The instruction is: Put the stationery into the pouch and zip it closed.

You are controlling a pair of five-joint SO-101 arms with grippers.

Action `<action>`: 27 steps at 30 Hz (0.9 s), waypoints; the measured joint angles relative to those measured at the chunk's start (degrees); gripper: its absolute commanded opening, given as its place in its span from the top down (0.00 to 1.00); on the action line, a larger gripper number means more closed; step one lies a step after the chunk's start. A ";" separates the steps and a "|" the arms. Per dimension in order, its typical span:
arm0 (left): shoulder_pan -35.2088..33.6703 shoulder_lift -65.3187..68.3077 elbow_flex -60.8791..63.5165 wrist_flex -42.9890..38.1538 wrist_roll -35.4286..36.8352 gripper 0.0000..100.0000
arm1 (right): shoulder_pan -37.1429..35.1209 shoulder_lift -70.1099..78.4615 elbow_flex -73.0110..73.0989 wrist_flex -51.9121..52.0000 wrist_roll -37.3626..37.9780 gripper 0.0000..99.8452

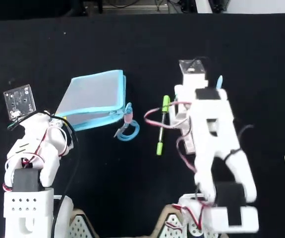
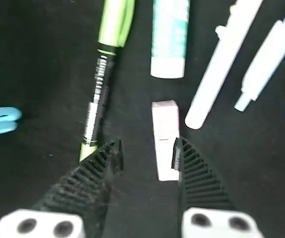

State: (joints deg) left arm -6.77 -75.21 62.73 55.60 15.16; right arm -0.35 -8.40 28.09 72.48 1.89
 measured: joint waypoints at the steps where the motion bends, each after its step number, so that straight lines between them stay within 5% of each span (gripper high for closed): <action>1: 0.00 0.00 0.00 0.00 0.00 0.97 | 0.44 1.67 -1.23 0.70 0.53 0.84; 20: 0.00 0.00 0.00 0.00 0.00 0.97 | 2.46 22.15 -10.29 -0.53 3.52 0.85; 27: 0.00 0.00 0.00 0.00 0.00 0.97 | 3.87 26.99 -13.01 -0.44 5.63 0.98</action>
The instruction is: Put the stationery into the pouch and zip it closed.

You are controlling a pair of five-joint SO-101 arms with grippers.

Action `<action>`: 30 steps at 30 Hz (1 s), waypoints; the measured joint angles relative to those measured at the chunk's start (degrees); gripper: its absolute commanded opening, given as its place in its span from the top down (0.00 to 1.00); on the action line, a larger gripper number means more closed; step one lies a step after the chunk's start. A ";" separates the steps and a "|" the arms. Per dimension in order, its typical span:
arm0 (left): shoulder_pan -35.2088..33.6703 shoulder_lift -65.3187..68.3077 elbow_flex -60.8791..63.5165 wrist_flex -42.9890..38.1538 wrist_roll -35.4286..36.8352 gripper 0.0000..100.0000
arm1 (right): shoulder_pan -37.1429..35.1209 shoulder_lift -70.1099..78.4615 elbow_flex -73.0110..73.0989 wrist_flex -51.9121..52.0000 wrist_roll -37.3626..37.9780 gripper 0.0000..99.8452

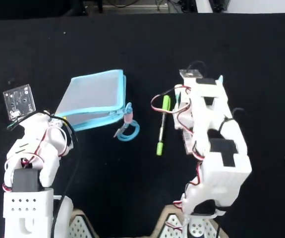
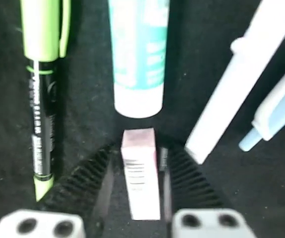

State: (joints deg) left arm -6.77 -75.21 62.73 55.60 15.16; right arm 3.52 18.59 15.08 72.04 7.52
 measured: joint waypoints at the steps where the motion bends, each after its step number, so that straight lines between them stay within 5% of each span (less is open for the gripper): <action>1: 0.00 0.00 0.00 0.00 0.00 0.97 | 0.18 0.18 -0.26 0.00 0.09 0.99; 7: 0.00 0.00 0.00 0.00 0.00 0.97 | 0.53 -4.13 -1.58 5.89 0.35 0.99; 16: -0.18 0.00 0.00 0.00 0.00 0.97 | -2.90 -32.18 0.70 15.65 0.44 0.99; 30: -0.18 0.00 0.00 0.00 0.00 0.97 | -31.47 -70.59 5.98 7.12 0.44 0.99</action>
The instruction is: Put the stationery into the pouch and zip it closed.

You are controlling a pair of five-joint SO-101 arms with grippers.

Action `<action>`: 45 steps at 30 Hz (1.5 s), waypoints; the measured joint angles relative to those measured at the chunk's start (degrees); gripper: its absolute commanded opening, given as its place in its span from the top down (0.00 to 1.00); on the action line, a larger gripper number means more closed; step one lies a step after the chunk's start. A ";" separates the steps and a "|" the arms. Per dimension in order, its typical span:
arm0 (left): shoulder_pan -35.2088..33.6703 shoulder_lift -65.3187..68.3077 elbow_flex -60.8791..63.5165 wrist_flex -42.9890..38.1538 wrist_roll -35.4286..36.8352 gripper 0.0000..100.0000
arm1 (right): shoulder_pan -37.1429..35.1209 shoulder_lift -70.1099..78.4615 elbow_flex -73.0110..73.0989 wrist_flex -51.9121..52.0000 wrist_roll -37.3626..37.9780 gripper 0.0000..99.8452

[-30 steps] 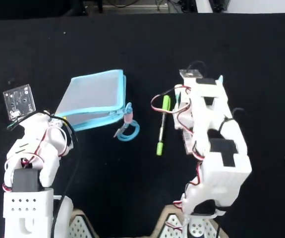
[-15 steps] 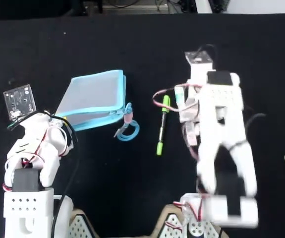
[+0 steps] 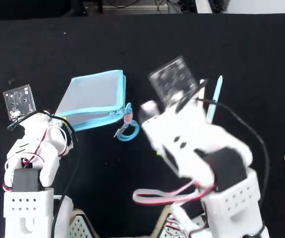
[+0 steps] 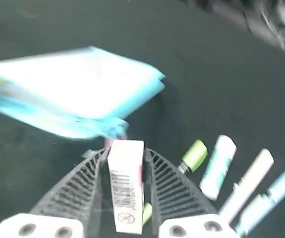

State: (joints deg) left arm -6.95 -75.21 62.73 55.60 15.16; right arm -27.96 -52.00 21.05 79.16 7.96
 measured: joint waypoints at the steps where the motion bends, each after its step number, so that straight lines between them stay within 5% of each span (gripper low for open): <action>1: 0.00 0.00 0.00 0.00 0.00 0.97 | -2.46 -0.35 0.97 -1.23 0.00 0.99; 8: 0.00 0.00 0.00 0.00 0.00 0.97 | -14.15 -0.53 8.26 -13.27 -0.09 0.99; 19: -0.18 0.00 0.00 0.00 0.00 0.97 | -20.31 -0.53 17.14 -32.62 0.18 0.99; 39: -0.18 0.00 0.09 0.00 0.00 0.97 | -18.20 -0.53 42.90 -73.58 0.44 0.99; 45: -0.18 0.00 0.09 0.00 0.00 0.97 | -15.65 -0.53 45.10 -77.80 0.35 0.99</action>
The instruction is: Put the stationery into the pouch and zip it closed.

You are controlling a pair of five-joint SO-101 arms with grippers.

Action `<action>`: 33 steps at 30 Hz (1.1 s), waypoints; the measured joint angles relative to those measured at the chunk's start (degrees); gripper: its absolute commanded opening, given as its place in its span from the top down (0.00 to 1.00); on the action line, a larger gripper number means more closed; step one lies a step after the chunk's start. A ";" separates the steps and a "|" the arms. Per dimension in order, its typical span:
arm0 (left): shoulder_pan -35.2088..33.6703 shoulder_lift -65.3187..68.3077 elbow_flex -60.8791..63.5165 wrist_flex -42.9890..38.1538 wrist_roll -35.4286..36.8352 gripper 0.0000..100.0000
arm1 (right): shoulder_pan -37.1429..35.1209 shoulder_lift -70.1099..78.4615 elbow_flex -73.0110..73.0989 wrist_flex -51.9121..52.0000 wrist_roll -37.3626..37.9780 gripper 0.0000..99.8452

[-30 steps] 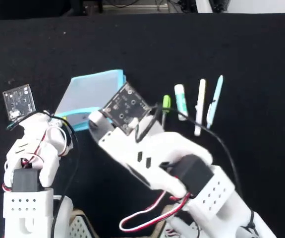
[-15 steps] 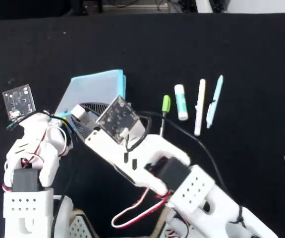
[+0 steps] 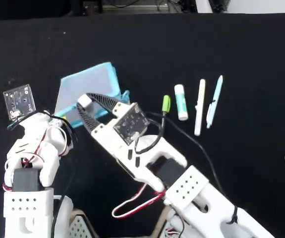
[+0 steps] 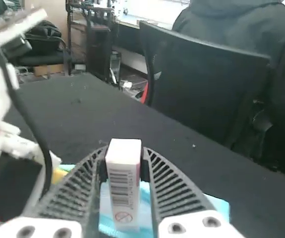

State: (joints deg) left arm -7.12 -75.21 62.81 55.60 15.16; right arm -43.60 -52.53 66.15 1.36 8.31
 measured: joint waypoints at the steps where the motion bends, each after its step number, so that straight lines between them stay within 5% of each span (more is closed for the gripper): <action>1: 0.00 0.00 0.00 0.00 0.00 0.97 | 0.09 0.00 0.62 -0.18 0.00 0.99; 11: 0.00 0.00 0.00 0.00 0.00 0.97 | 0.18 -11.52 10.99 -0.26 0.00 0.99; 20: 0.00 0.00 0.00 0.09 0.00 0.97 | 0.53 -30.51 16.88 15.82 0.00 0.99; 33: 0.00 0.09 0.09 0.09 0.00 0.97 | 0.53 -23.82 14.15 19.43 -0.09 0.99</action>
State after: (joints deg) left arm -7.12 -75.12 62.90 55.69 15.16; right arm -43.08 -76.35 80.31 20.79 8.22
